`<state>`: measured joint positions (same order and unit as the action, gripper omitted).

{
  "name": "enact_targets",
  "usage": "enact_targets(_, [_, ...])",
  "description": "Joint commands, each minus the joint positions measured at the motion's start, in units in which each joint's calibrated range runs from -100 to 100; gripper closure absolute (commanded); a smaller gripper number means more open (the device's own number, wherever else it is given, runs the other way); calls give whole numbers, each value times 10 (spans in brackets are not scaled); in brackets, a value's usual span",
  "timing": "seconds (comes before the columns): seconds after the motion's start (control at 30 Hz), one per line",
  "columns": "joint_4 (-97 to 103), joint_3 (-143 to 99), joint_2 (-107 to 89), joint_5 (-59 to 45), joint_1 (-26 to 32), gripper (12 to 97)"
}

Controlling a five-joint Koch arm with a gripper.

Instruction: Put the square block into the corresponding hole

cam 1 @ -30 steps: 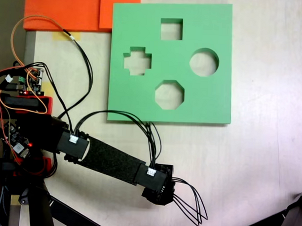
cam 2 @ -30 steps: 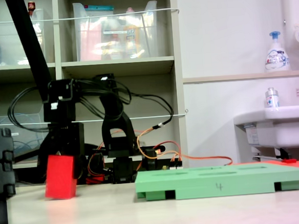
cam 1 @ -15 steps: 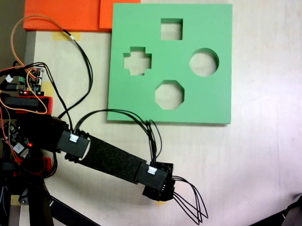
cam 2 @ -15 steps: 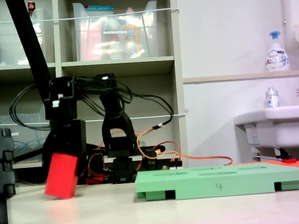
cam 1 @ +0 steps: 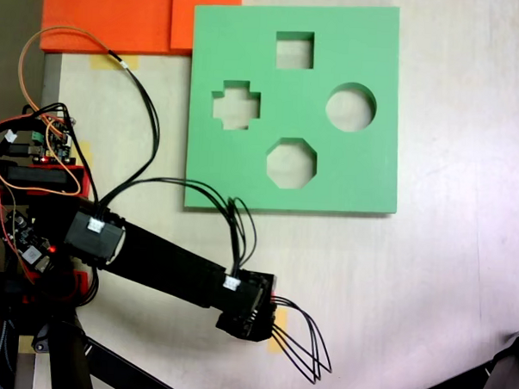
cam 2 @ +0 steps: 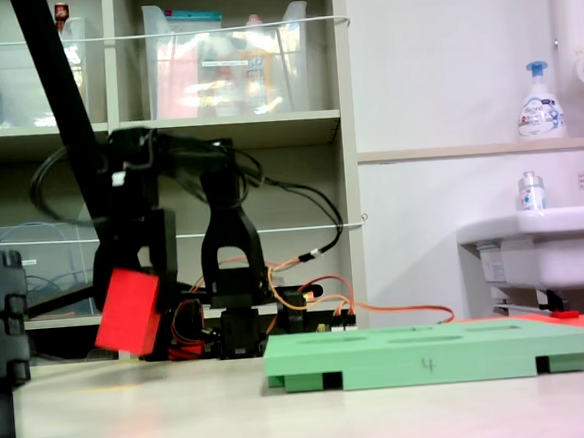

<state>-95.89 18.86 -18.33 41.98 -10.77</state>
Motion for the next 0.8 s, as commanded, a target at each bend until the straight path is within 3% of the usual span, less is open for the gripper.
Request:
enact_targets(0.0, [-41, 16, -93, 18, 18, 838])
enact_targets(0.17, [-41, 15, -213, 92, 88, 838])
enact_targets(0.4, [-41, 22, -237, 226, 213, 832])
enact_targets(0.57, [-41, 126, -106, 284, 279, 833])
enact_targets(0.77, [-41, 328, 122, 314, 315, 833])
